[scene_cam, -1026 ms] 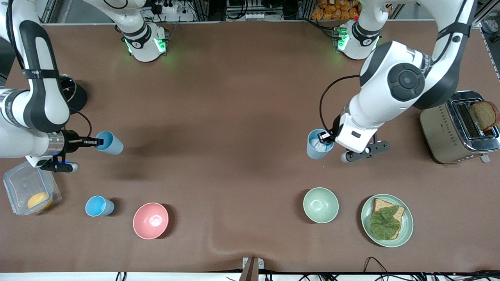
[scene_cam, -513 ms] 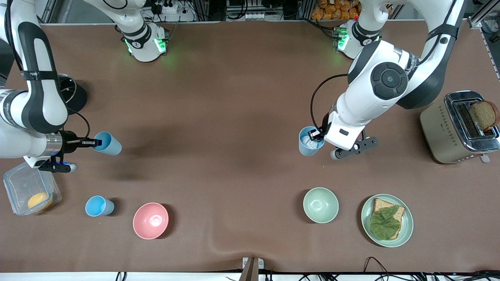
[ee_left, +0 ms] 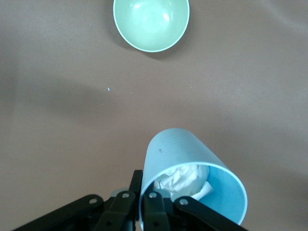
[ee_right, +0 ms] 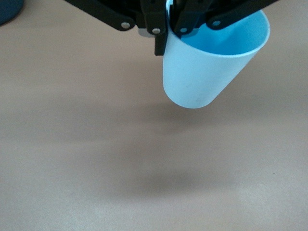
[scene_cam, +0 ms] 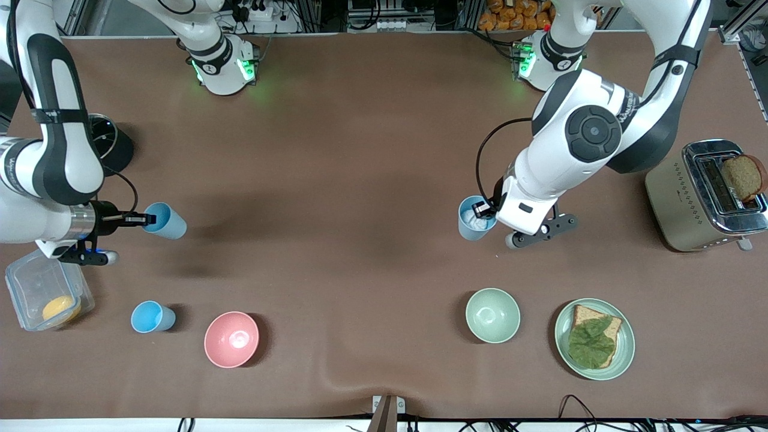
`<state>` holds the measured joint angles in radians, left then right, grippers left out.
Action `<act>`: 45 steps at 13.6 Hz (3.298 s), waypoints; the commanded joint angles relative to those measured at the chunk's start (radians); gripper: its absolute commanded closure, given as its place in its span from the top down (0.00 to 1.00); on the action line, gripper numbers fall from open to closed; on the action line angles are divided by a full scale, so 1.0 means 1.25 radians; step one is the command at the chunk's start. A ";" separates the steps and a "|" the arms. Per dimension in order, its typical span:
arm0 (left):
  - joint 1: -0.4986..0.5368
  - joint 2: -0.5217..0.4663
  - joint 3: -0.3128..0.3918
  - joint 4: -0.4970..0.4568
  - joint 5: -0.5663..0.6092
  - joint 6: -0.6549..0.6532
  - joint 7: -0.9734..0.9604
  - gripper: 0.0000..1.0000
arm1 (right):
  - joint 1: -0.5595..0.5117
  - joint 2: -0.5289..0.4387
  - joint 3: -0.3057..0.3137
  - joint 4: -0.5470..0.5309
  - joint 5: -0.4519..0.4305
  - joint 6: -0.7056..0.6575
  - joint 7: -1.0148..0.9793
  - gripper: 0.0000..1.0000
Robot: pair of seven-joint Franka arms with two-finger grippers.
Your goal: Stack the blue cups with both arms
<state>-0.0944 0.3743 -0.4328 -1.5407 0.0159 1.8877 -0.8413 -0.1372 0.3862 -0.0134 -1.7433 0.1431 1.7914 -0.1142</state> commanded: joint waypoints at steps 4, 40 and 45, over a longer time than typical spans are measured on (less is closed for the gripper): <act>-0.085 0.046 -0.001 0.011 -0.012 0.011 -0.129 0.00 | -0.001 0.000 0.007 0.023 0.019 -0.017 0.003 0.00; -0.084 -0.069 0.030 0.007 0.044 -0.003 -0.286 1.00 | 0.462 0.005 0.008 0.177 0.153 -0.049 0.696 0.00; 0.100 -0.125 0.028 0.007 0.044 -0.132 0.133 1.00 | 0.588 0.084 0.008 0.179 0.142 0.081 0.821 0.00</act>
<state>-0.0426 0.2622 -0.3857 -1.4984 0.0583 1.7576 -0.8334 0.5556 0.4369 0.0106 -1.5321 0.3157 1.8481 0.8528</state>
